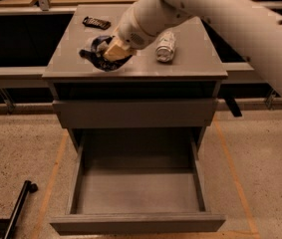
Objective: Place blue chip bag into middle drawer
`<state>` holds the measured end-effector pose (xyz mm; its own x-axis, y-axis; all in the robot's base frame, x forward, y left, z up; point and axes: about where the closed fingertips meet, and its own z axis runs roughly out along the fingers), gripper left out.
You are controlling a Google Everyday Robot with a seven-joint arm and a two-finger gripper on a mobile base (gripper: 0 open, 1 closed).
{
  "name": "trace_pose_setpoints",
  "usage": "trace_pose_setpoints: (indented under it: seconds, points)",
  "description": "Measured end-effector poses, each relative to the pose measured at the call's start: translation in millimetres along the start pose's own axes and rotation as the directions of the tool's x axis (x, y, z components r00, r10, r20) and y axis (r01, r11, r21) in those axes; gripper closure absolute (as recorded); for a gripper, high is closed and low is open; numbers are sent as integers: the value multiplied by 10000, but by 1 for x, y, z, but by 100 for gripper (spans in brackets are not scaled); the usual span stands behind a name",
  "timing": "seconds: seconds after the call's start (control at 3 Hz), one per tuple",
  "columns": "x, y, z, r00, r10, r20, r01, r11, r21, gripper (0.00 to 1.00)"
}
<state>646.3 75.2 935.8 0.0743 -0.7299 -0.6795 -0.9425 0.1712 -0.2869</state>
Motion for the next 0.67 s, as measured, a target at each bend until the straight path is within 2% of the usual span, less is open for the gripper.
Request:
trace_pose_setpoints:
  seconds: [0.33,0.67]
  points:
    - [13,41,-44,9984,-567,-47,563,9960,-690,100]
    - [50,77,-76,9999,-137,-84,125,9919,-1260,100]
